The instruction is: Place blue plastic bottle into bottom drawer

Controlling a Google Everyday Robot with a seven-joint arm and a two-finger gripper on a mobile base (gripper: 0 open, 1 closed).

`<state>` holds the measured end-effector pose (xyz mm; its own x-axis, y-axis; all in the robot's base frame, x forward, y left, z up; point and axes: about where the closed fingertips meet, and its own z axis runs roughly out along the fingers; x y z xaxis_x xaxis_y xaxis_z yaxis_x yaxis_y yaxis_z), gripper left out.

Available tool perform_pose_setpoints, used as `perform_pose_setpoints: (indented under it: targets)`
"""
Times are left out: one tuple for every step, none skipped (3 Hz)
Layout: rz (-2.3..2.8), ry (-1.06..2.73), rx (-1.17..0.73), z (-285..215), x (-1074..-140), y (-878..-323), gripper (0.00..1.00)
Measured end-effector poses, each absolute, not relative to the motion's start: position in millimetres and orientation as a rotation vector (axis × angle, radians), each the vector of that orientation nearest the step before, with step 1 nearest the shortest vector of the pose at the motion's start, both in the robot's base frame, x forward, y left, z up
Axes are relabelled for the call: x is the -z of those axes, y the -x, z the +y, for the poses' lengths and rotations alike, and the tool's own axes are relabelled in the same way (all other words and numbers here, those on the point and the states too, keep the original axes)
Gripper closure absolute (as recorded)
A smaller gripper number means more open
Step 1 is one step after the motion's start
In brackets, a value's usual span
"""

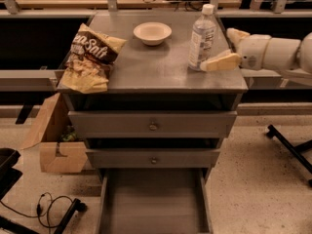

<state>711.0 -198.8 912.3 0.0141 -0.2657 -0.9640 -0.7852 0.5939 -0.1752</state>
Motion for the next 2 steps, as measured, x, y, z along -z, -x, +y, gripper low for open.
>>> perform_pose_setpoints:
  targets:
    - [1.454, 0.896, -0.614, -171, -902, -741, 0.0]
    - [1.421, 0.895, -0.652, -154, -899, -754, 0.16]
